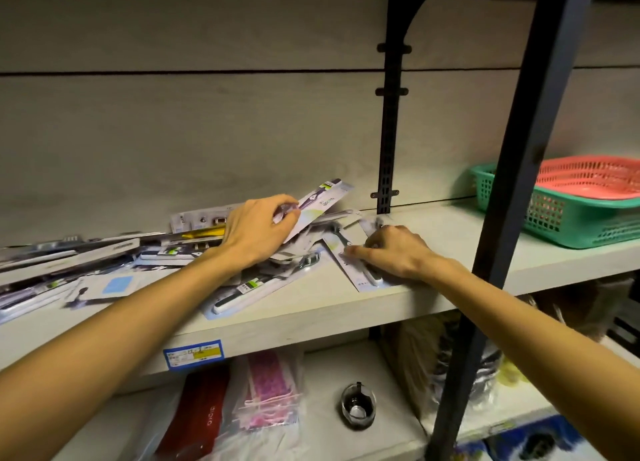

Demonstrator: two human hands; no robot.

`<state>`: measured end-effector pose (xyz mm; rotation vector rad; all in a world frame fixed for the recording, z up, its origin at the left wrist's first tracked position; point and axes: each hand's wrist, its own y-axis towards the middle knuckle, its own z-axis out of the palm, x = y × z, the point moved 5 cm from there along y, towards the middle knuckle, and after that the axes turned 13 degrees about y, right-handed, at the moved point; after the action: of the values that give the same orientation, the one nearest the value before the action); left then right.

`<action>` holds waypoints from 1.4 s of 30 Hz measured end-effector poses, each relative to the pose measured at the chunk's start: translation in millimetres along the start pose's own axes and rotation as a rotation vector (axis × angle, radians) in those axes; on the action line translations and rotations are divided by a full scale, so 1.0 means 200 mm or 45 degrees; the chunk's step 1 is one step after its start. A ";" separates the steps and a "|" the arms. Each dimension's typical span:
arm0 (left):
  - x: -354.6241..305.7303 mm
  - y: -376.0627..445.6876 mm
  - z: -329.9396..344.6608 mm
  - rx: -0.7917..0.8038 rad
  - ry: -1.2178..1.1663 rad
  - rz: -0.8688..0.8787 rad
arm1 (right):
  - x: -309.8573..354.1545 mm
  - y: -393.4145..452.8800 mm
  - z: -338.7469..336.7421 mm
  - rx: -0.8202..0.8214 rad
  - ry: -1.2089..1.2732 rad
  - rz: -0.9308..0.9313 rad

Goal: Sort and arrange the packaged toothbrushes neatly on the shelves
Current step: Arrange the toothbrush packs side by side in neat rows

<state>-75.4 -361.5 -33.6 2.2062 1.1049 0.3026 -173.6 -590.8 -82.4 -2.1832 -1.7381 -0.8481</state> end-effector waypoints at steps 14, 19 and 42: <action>-0.02 0.02 -0.06 0.018 0.078 0.004 | -0.03 0.00 -0.07 -0.363 0.051 0.122; -0.03 0.01 -0.06 0.050 0.070 0.017 | -0.10 -0.03 -0.16 -0.490 -0.079 0.159; 0.24 -0.06 -0.05 0.121 -0.193 -0.148 | 0.24 0.30 -0.05 -0.241 0.123 -0.340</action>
<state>-58.5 -314.0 -36.7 2.1961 1.1785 0.0322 -113.2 -571.9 -37.1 -2.0068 -2.0022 -1.2055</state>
